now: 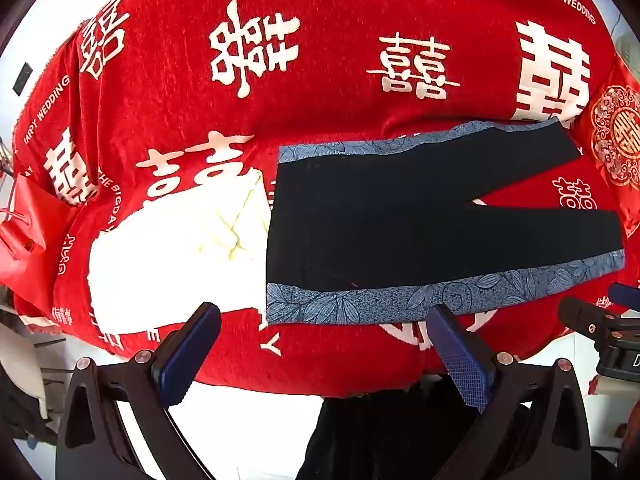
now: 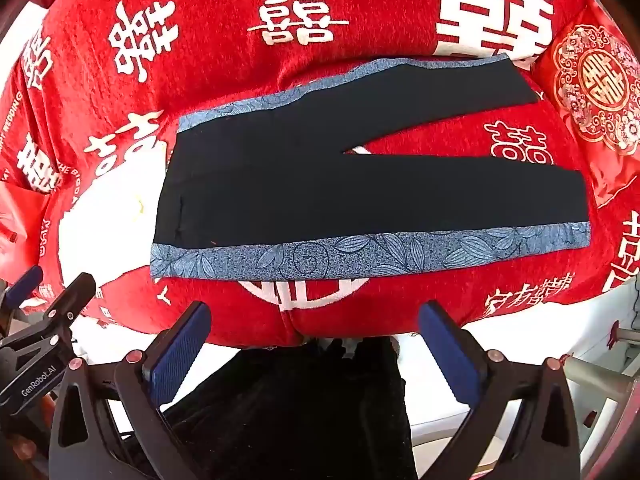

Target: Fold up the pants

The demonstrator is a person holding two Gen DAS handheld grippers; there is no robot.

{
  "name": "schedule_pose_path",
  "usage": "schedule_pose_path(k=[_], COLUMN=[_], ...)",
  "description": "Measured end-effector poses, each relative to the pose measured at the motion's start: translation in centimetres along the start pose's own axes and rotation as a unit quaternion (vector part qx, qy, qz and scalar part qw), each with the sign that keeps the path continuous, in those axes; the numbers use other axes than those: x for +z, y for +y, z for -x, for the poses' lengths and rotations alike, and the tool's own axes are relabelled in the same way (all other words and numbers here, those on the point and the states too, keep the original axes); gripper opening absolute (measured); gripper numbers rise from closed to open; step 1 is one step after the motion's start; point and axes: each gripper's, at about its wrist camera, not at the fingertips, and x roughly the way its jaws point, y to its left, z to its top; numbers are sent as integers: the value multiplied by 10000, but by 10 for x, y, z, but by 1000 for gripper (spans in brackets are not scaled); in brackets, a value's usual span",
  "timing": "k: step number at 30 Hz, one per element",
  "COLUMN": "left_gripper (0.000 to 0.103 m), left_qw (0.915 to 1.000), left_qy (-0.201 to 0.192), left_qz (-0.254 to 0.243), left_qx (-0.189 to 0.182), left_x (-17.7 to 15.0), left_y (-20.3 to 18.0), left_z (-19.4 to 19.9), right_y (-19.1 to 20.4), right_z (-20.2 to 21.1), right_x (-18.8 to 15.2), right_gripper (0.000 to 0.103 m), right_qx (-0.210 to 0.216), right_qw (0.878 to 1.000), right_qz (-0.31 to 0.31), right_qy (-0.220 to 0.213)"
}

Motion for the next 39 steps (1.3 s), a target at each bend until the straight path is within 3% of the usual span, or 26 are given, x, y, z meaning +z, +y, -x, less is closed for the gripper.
schedule_pose_path(k=[31,34,35,39], left_gripper=[103,103,103,103], left_qw=[9999,9999,9998,9997], left_qy=[45,53,61,103], left_qz=[-57,-53,-48,-46], left_qx=[135,146,155,197], left_x=[0,0,0,1], left_y=[-3,-4,-4,-6], left_z=[-2,-2,-2,-3], right_y=[-7,-8,-8,-10], right_z=[-2,-3,-6,-6], right_x=[0,1,3,4], right_gripper=[103,103,103,103], right_qx=[8,13,-38,-16], right_qw=[9999,10000,9995,9996], right_qz=[4,0,-56,-67], right_qy=[-172,-58,310,268])
